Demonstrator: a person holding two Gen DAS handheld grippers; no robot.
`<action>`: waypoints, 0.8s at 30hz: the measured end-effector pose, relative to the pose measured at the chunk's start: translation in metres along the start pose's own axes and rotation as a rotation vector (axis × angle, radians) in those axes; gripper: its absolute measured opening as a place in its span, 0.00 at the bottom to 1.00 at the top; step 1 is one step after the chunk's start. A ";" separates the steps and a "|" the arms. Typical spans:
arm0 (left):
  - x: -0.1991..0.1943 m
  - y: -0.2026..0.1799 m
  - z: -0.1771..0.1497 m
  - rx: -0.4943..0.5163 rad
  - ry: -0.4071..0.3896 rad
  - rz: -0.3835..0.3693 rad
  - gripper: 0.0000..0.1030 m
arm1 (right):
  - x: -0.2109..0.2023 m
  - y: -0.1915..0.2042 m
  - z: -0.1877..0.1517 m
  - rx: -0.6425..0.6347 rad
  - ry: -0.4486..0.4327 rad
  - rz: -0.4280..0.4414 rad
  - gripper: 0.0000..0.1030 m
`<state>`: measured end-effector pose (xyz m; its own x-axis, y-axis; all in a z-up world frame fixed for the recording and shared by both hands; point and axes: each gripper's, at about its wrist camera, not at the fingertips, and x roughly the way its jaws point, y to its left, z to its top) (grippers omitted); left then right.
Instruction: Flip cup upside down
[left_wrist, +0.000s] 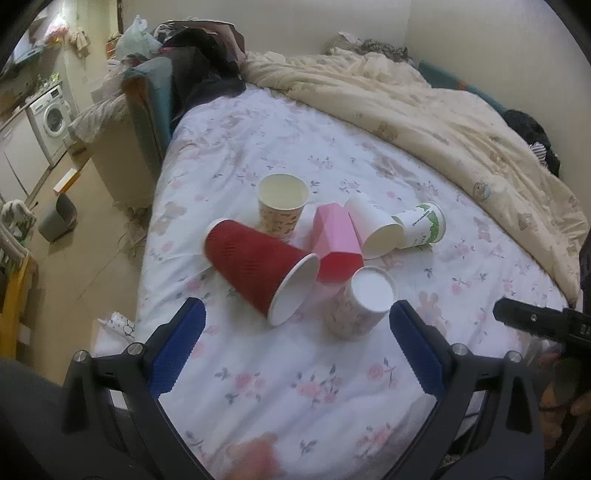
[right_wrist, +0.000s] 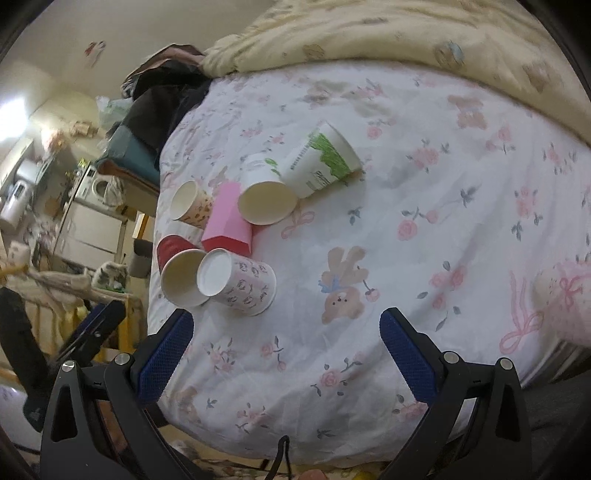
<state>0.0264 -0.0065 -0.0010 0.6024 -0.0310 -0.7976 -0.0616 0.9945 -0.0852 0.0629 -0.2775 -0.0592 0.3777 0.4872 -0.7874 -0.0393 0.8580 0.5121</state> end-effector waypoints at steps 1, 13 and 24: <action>-0.005 0.004 -0.002 -0.011 -0.009 0.005 0.96 | -0.002 0.006 -0.002 -0.027 -0.010 -0.007 1.00; -0.020 0.021 -0.032 -0.046 -0.057 0.065 0.96 | -0.005 0.061 -0.036 -0.291 -0.094 -0.124 1.00; -0.013 0.020 -0.034 -0.058 -0.031 0.056 1.00 | 0.006 0.068 -0.037 -0.327 -0.112 -0.177 1.00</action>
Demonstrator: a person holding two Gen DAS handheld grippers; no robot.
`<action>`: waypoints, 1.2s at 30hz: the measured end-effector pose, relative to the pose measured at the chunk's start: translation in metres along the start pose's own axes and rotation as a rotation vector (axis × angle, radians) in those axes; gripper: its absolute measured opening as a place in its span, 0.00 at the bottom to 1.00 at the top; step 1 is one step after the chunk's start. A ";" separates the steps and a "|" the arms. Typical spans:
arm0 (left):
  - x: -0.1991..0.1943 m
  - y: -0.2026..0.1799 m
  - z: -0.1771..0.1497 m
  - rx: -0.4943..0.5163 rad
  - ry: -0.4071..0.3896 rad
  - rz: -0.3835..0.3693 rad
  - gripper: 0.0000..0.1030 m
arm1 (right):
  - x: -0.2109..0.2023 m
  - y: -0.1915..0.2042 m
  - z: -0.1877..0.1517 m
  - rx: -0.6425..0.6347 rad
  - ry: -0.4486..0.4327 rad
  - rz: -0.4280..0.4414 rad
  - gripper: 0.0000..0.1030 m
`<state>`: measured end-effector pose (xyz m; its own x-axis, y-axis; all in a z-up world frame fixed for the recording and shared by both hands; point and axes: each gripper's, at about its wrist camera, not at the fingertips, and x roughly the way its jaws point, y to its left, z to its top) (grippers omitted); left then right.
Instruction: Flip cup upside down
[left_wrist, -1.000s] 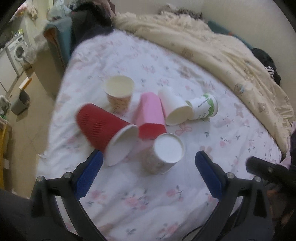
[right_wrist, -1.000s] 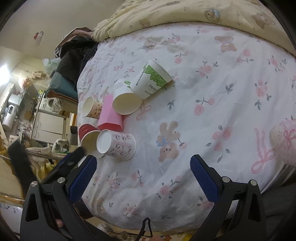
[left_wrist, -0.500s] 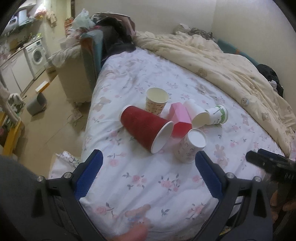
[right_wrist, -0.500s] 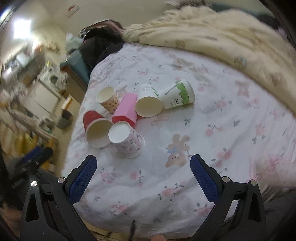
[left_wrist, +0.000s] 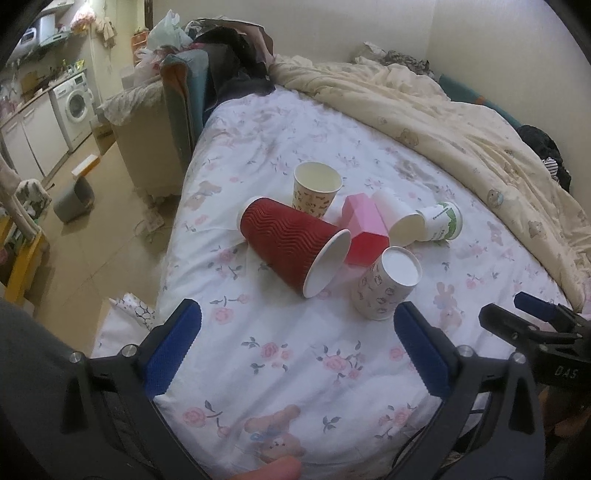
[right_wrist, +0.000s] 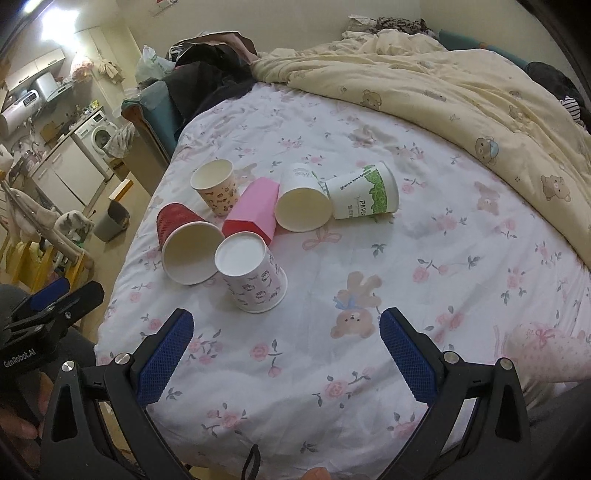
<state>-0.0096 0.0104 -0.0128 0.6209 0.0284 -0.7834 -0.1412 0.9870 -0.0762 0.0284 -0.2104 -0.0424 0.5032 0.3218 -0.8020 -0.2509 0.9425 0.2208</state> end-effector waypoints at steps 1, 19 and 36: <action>0.000 -0.001 0.000 0.004 -0.004 -0.001 1.00 | 0.000 0.000 0.000 -0.001 -0.001 -0.001 1.00; -0.002 -0.003 -0.001 0.010 -0.005 -0.002 1.00 | -0.001 0.003 -0.001 -0.011 -0.001 -0.002 1.00; -0.004 -0.003 0.001 -0.004 -0.026 0.001 1.00 | -0.003 0.003 -0.001 -0.009 -0.008 -0.001 1.00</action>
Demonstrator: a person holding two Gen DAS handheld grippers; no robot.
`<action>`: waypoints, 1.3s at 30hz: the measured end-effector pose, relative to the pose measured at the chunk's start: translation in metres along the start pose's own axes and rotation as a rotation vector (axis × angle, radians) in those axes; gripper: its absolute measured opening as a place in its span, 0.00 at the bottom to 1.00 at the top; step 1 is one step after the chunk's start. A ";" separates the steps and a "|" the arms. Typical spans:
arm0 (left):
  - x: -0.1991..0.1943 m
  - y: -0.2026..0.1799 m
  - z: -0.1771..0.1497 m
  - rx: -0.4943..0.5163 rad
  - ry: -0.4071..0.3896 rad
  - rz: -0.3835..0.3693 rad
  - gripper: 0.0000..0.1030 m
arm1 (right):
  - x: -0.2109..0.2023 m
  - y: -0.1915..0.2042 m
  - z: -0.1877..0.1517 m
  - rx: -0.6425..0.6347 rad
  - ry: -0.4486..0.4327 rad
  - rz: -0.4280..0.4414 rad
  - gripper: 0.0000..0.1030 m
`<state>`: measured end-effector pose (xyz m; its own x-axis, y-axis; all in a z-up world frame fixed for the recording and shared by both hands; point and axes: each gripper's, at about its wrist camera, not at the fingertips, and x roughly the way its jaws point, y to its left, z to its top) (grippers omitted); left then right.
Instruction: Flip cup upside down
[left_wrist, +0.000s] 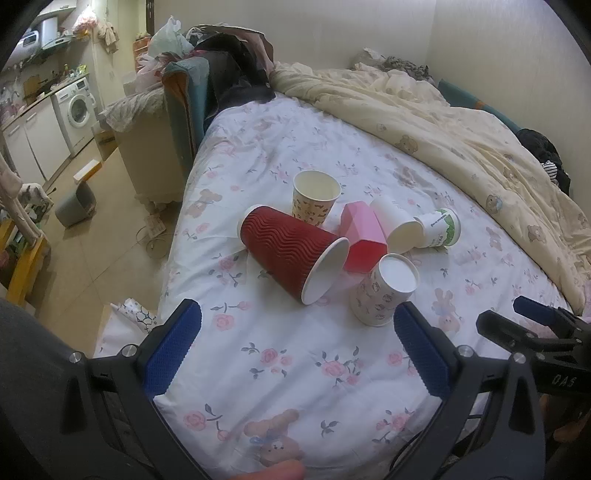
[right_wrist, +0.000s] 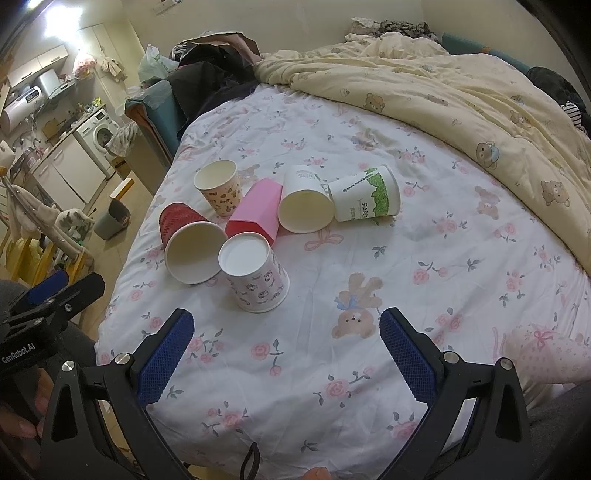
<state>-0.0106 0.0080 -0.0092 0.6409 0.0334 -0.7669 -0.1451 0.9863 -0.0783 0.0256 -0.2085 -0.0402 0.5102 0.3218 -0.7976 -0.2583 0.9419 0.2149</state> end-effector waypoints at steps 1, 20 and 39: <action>0.000 0.000 0.000 0.000 0.000 0.000 1.00 | -0.001 0.000 0.000 0.000 -0.002 0.001 1.00; 0.000 -0.002 0.000 -0.010 0.009 -0.022 1.00 | -0.003 0.000 0.001 0.002 -0.008 -0.003 1.00; 0.004 0.000 -0.001 -0.023 0.019 -0.031 1.00 | -0.005 -0.004 0.001 0.021 -0.005 -0.005 1.00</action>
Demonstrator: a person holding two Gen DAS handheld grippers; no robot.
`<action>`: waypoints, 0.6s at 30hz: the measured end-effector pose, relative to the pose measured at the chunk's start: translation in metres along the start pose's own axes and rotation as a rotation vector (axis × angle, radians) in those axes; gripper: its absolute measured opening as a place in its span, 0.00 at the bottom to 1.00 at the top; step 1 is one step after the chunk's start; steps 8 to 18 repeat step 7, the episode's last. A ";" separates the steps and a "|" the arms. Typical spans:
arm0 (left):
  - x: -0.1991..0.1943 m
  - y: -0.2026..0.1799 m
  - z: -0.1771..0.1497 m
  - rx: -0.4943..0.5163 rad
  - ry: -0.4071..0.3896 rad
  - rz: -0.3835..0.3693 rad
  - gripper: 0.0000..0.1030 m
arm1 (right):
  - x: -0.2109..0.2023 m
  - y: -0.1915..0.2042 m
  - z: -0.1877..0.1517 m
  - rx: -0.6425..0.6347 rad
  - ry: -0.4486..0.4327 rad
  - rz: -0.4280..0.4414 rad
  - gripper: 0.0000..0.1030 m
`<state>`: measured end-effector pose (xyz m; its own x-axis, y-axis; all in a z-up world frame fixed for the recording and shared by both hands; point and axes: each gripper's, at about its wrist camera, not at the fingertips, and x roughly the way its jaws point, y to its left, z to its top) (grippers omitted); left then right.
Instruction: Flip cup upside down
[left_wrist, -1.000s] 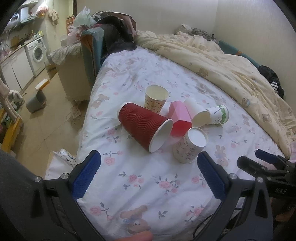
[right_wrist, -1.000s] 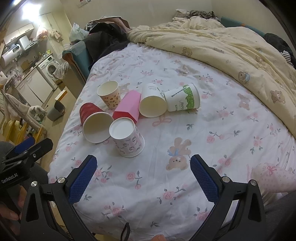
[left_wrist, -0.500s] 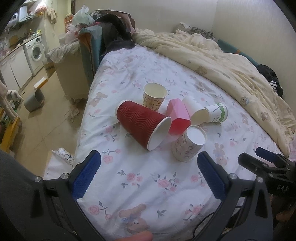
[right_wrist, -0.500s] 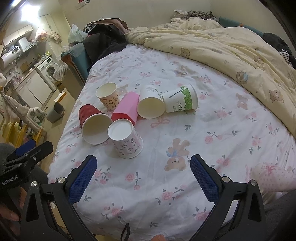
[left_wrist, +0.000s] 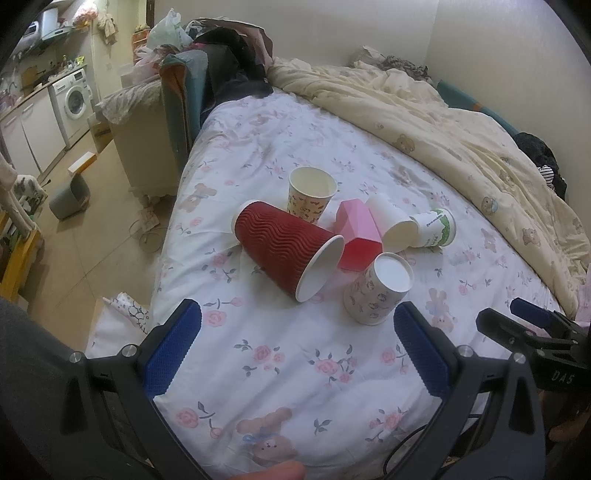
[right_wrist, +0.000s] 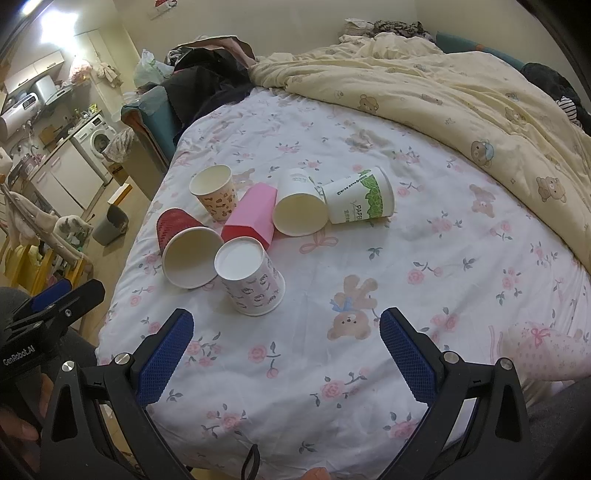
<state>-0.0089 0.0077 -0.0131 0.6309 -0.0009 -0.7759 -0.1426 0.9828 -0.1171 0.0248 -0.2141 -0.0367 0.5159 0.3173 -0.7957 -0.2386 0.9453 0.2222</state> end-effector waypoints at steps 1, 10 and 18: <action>0.000 0.000 0.000 0.000 0.002 -0.002 1.00 | 0.000 0.000 0.000 0.000 -0.001 0.003 1.00; -0.001 0.001 0.001 0.002 -0.005 -0.004 1.00 | -0.001 0.003 0.000 -0.004 -0.003 0.008 1.00; -0.001 0.001 0.001 0.002 -0.005 -0.004 1.00 | -0.001 0.003 0.000 -0.004 -0.003 0.008 1.00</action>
